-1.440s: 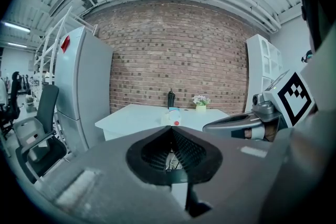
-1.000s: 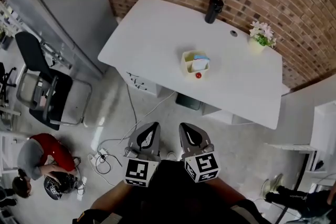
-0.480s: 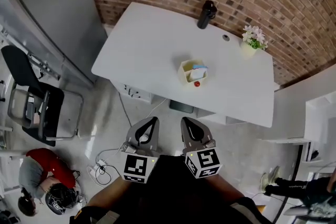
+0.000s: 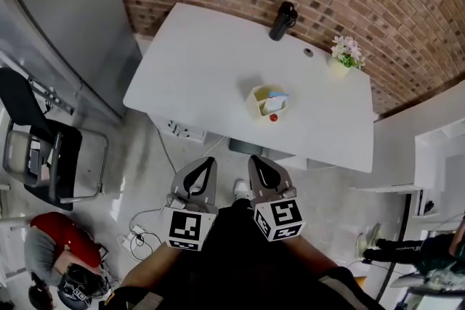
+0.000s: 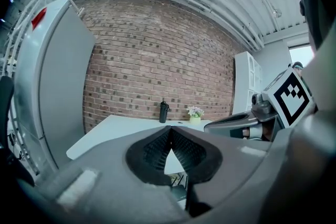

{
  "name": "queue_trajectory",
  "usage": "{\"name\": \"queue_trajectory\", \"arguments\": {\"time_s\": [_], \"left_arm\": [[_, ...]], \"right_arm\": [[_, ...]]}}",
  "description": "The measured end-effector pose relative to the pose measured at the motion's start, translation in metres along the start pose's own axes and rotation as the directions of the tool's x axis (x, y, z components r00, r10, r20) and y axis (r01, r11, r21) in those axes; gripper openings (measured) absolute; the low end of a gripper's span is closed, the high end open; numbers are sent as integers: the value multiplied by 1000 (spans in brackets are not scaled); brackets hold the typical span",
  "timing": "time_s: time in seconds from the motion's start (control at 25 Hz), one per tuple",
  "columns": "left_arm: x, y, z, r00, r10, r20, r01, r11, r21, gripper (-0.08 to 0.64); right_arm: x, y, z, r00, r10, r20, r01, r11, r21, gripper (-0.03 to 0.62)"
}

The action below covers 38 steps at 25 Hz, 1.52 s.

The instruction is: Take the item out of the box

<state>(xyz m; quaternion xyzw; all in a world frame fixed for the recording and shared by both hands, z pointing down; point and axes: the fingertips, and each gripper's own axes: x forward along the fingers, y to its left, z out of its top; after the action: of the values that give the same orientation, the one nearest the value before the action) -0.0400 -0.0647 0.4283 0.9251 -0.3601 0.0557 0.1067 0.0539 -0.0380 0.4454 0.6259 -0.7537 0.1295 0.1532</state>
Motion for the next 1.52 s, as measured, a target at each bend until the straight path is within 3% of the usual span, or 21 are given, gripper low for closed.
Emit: {"name": "queue_trajectory", "arguments": {"time_s": [0.48, 0.92, 1.24, 1.52], "left_arm": [[30, 18, 10, 999, 32, 11, -32, 999, 2, 5], [113, 10, 6, 996, 63, -60, -64, 998, -12, 6], [175, -4, -3, 990, 96, -100, -99, 995, -22, 6], [211, -7, -11, 981, 146, -130, -152, 988, -33, 6]], "right_arm": [[35, -17, 11, 999, 33, 4, -33, 999, -17, 2], [79, -89, 9, 994, 84, -65, -86, 996, -26, 2], [106, -133, -3, 976, 167, -137, -180, 980, -83, 3], [126, -167, -11, 953, 230, -198, -257, 958, -126, 81]]}}
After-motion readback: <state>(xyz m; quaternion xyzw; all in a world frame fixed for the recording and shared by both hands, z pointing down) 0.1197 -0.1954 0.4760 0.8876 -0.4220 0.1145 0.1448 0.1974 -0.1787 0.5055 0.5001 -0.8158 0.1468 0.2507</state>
